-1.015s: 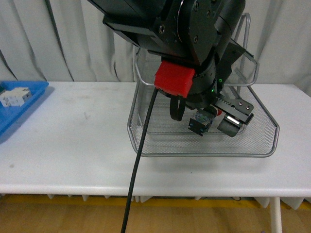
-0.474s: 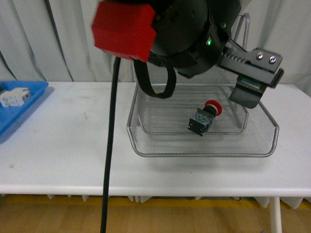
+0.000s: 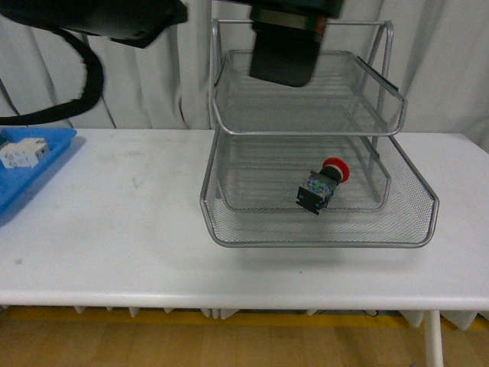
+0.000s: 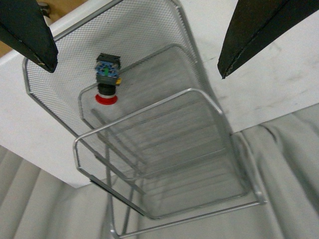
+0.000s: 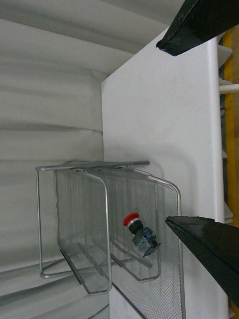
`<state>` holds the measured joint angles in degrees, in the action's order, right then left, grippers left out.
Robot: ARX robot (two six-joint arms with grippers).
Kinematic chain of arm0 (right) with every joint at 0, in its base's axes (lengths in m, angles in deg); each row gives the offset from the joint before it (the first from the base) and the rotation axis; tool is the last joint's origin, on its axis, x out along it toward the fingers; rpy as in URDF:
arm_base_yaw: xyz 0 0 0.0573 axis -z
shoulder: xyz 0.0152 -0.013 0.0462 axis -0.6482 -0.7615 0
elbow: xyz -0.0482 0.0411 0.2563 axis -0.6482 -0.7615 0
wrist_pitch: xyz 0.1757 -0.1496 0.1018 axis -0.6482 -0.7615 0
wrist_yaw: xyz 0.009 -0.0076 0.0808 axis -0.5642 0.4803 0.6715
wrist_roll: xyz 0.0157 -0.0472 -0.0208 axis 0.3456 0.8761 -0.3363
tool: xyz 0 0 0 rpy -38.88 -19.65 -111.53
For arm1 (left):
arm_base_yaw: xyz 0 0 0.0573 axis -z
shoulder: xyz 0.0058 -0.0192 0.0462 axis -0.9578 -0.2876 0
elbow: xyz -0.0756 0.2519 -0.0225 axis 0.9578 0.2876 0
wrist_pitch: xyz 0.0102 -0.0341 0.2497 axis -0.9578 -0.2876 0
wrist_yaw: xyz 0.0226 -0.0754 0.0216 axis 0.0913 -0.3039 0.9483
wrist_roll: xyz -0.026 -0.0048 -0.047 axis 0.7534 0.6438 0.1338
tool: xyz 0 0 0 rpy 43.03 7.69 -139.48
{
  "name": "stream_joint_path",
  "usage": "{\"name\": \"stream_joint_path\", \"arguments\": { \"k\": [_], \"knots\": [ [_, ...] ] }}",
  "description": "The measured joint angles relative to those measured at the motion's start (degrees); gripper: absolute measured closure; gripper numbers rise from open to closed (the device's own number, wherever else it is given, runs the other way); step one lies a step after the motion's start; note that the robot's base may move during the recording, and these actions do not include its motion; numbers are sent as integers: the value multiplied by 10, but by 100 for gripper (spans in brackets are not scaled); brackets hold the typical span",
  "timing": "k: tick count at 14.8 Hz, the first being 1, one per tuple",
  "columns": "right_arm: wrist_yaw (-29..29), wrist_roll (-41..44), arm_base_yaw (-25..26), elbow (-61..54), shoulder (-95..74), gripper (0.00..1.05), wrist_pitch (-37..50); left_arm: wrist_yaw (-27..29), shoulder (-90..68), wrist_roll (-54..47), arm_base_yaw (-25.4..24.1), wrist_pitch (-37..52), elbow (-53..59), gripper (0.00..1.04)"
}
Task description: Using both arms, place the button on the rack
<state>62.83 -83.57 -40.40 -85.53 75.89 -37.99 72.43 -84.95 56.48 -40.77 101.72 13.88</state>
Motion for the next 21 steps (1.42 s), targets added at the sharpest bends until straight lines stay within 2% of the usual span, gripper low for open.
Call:
{"name": "stream_joint_path", "arguments": {
  "k": [1, 2, 3, 4, 7, 9, 10, 15, 19, 20, 21],
  "knots": [
    [0, 0, 0, 0, 0, 6, 0, 36, 21, 3, -4, 51, 29, 10],
    [1, 0, 0, 0, 0, 6, 0, 142, 74, 17, -27, 165, 106, 25],
    [1, 0, 0, 0, 0, 6, 0, 158, 132, 21, -68, 200, 171, 35],
    [1, 0, 0, 0, 0, 6, 0, 157, 184, 28, -111, 214, 227, 48],
    [2, 0, 0, 0, 0, 6, 0, 96, 244, 31, -153, 217, 315, 79],
    [2, 0, 0, 0, 0, 6, 0, 71, 282, 31, -181, 216, 349, 97],
    [2, 0, 0, 0, 0, 6, 0, 56, 311, 31, -198, 215, 367, 103],
    [2, 0, 0, 0, 0, 6, 0, -4, 422, 33, -258, 166, 435, 103],
    [2, 0, 0, 0, 0, 6, 0, -29, 457, 32, -280, 143, 451, 103],
    [2, 0, 0, 0, 0, 6, 0, -68, 480, 32, -319, 129, 459, 103],
    [1, 0, 0, 0, 0, 6, 0, -65, 499, 33, -329, 114, 462, 103]
  ]
}}
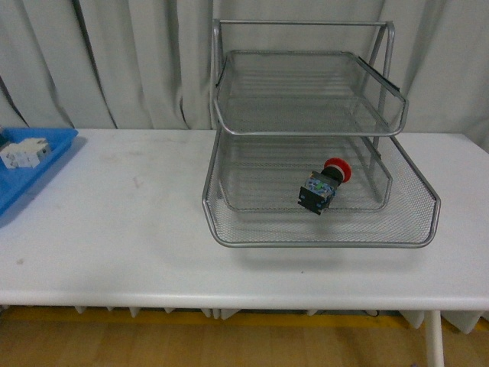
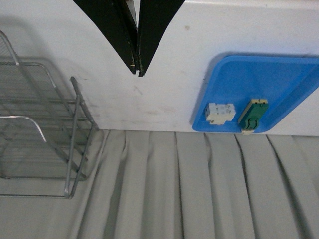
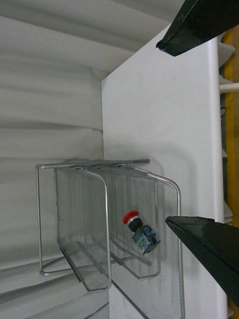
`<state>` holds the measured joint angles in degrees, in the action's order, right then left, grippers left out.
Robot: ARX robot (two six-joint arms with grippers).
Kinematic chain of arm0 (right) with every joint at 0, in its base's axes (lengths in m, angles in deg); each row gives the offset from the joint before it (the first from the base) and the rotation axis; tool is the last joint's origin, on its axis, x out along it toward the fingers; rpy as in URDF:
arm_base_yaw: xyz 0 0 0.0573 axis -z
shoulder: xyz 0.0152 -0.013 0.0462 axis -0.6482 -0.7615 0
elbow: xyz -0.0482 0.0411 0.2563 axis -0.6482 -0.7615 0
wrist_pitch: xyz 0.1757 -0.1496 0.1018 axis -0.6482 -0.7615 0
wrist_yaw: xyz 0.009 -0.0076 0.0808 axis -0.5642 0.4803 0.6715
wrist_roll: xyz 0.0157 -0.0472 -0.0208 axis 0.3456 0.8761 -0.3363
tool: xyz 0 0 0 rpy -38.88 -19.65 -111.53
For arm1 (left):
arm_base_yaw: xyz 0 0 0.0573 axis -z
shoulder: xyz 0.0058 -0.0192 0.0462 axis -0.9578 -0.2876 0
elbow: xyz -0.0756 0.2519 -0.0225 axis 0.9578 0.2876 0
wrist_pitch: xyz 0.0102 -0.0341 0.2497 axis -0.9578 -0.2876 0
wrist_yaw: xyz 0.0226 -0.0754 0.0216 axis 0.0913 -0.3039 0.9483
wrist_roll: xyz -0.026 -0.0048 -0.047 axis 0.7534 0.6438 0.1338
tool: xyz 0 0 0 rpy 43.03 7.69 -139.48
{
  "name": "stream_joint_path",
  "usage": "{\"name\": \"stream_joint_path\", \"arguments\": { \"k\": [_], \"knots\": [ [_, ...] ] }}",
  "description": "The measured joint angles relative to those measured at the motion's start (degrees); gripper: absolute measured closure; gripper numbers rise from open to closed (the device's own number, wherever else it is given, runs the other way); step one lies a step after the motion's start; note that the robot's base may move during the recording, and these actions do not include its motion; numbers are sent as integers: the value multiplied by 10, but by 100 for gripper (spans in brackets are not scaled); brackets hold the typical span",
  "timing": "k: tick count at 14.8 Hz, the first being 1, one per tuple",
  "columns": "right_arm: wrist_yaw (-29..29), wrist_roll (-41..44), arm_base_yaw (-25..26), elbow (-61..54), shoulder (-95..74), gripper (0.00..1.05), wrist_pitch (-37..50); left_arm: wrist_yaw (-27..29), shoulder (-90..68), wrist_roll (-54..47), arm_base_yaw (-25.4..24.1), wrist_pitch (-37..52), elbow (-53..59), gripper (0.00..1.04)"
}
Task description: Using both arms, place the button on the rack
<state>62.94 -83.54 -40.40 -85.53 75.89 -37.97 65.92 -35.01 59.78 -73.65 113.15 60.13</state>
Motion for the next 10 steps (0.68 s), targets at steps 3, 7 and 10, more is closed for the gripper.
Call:
{"name": "stream_joint_path", "arguments": {
  "k": [3, 7, 10],
  "knots": [
    [1, 0, 0, 0, 0, 6, 0, -9, 43, 0, 5, -7, 26, 103],
    [0, 0, 0, 0, 0, 6, 0, -9, 117, 0, 5, -78, 26, 103],
    [0, 0, 0, 0, 0, 6, 0, -9, 158, 0, 5, -119, 26, 103]
  ]
}}
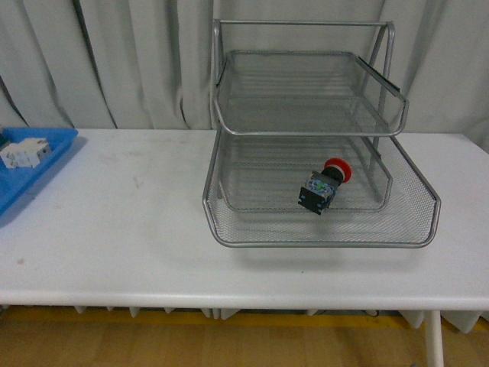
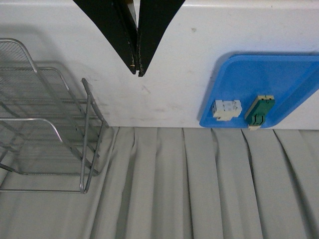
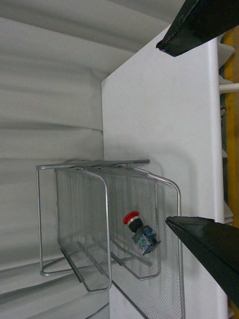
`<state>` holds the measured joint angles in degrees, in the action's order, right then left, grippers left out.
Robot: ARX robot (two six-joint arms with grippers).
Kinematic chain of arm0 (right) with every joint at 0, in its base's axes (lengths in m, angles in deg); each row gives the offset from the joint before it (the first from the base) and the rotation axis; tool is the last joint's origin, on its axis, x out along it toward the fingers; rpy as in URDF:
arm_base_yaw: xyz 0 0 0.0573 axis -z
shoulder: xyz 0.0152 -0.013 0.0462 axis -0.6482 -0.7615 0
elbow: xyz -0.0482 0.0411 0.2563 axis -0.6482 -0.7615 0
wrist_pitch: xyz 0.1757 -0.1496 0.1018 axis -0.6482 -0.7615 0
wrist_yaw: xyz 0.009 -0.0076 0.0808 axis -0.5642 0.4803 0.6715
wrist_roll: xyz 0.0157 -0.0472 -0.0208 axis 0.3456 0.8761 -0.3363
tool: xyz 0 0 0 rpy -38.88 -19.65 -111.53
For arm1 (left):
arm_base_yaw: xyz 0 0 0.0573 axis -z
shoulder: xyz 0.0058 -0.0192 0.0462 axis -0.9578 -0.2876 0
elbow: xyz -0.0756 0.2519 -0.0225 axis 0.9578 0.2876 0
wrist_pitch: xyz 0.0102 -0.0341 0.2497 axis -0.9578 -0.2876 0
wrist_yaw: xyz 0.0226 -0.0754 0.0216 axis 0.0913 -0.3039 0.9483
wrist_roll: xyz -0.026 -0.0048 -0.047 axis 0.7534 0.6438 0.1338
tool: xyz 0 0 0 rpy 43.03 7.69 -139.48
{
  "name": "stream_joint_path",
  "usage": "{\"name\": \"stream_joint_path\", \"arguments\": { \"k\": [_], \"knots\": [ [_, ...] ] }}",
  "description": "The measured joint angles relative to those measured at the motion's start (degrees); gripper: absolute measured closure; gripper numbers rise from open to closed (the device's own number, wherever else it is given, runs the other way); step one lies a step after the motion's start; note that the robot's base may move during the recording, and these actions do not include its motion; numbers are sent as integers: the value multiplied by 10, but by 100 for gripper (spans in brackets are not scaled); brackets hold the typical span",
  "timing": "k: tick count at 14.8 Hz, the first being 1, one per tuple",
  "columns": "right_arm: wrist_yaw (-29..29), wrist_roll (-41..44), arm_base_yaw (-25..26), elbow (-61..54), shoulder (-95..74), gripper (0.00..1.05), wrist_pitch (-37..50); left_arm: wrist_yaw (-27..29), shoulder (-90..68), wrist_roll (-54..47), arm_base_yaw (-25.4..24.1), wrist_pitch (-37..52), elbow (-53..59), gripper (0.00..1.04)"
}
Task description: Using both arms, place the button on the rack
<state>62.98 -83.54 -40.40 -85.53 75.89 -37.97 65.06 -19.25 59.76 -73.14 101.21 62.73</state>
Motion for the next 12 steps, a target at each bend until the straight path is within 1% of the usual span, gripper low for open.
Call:
{"name": "stream_joint_path", "arguments": {
  "k": [5, 6, 7, 11, 12],
  "knots": [
    [0, 0, 0, 0, 0, 6, 0, 0, 48, 0, 0, -50, 0, 103],
    [0, 0, 0, 0, 0, 6, 0, -2, 104, 0, 0, -138, 0, 103],
    [0, 0, 0, 0, 0, 6, 0, 0, 139, 0, 0, -139, 0, 103],
    [0, 0, 0, 0, 0, 6, 0, 0, 139, 0, 0, -149, 0, 103],
    [0, 0, 0, 0, 0, 6, 0, 0, 139, 1, 0, -148, 0, 101]
  ]
}}
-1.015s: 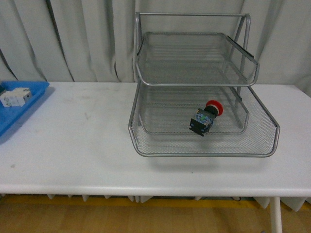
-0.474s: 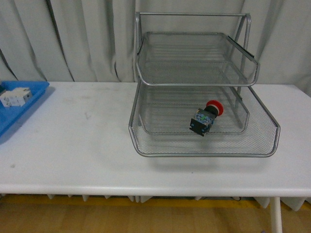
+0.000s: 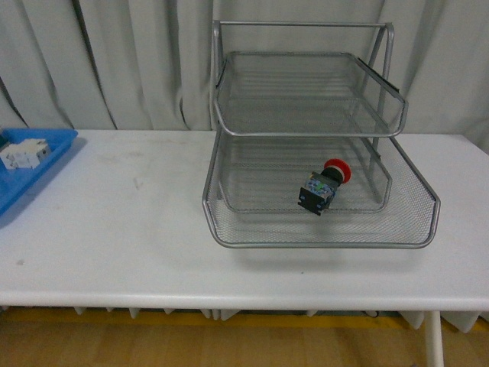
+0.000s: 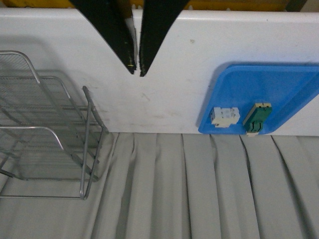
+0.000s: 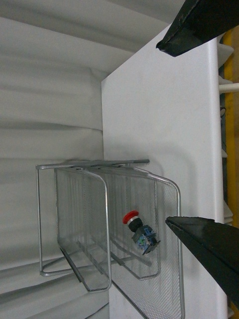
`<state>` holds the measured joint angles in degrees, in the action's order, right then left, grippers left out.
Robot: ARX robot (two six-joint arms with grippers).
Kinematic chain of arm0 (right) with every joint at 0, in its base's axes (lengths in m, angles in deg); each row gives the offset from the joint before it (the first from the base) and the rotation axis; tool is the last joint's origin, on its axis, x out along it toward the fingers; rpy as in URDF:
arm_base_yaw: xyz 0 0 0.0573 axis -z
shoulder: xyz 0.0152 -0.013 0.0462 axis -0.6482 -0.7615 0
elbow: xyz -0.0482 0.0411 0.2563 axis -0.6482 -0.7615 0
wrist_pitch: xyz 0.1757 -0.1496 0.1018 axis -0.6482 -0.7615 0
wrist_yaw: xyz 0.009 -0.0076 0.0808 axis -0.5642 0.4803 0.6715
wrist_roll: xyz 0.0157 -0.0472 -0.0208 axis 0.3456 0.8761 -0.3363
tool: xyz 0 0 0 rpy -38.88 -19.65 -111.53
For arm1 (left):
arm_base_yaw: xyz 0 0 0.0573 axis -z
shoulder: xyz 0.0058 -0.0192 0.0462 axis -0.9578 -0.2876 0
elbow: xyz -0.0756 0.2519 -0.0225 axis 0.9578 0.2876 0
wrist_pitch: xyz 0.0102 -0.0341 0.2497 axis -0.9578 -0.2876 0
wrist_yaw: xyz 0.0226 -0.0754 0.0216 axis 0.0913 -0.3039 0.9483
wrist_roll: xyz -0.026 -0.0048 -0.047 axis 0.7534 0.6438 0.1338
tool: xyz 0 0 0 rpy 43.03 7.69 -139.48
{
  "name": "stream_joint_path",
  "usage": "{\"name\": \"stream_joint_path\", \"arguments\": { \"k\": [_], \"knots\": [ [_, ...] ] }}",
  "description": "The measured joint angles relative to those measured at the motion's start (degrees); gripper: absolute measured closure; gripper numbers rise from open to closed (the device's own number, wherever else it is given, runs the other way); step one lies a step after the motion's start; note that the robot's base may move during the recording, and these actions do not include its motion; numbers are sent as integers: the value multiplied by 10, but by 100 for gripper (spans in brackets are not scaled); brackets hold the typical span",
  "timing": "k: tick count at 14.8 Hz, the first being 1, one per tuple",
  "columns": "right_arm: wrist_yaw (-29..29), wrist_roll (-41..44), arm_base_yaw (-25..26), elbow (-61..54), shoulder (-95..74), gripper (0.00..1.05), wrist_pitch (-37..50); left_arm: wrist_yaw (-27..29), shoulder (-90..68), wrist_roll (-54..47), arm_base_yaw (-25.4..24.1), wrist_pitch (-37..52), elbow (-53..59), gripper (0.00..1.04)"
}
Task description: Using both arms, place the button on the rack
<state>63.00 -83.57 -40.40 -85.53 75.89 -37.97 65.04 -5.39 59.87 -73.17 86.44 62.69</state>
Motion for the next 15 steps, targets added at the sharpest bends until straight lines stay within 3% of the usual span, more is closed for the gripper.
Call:
{"name": "stream_joint_path", "arguments": {
  "k": [8, 13, 15],
  "knots": [
    [0, 0, 0, 0, 0, 6, 0, 0, 0, -1, 0, 0, 0, 5],
    [0, -38, 13, 18, -55, 6, -23, 0, 0, 0, 0, 0, 0, 7],
    [33, -64, 63, 63, -192, 6, 120, 0, 0, 0, 0, 0, 0, 7]
  ]
}}
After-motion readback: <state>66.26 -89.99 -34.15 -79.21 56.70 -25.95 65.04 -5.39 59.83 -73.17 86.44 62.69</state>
